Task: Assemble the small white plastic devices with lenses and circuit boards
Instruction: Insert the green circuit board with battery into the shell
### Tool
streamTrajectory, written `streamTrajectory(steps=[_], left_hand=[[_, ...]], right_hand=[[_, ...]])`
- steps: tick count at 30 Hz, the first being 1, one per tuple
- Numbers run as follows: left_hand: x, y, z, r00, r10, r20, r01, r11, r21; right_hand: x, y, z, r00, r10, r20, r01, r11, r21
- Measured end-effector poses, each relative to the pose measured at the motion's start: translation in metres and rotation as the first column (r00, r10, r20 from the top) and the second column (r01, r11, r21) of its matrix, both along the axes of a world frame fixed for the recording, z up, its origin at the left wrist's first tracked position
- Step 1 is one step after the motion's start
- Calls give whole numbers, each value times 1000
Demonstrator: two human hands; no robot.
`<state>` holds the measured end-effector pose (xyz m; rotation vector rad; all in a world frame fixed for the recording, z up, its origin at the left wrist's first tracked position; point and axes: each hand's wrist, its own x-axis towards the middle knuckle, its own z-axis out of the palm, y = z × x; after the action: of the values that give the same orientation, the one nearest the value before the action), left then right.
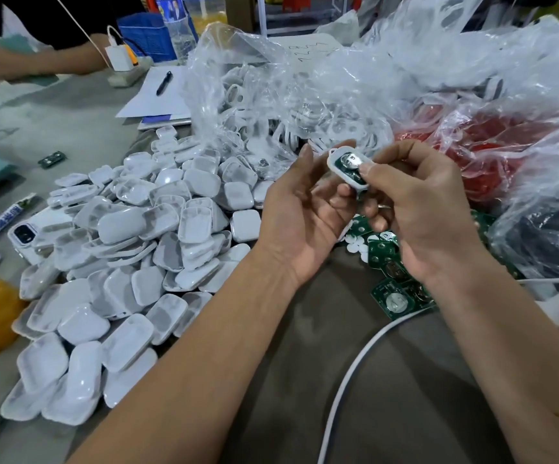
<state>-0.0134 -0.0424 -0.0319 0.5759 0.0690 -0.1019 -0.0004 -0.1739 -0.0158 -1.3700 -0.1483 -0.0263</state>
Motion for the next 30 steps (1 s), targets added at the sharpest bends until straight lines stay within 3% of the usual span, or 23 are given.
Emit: streamTrajectory(steps=[11, 16, 19, 22, 26, 30], left_hand=[[3, -3, -3, 994, -92, 58, 89, 994, 57], [3, -1, -2, 996, -82, 28, 80, 993, 87], [3, -1, -2, 998, -59, -4, 59, 990, 124], [4, -1, -1, 999, -22, -42, 30, 984, 178], [5, -1, -1, 998, 4, -64, 11, 974, 228], [5, -2, -4, 997, 20, -70, -1, 964, 265]], right_hand=[[-9, 7, 3, 995, -50, 88, 49, 999, 14], [-4, 2, 3, 924, -125, 361, 238, 927, -290], [2, -5, 13, 874, -19, 485, 290, 822, -490], [8, -8, 21, 863, 92, 496, 273, 741, -613], [12, -10, 21, 844, 150, 515, 288, 683, -671], [14, -12, 12, 841, 137, 523, 296, 692, -658]])
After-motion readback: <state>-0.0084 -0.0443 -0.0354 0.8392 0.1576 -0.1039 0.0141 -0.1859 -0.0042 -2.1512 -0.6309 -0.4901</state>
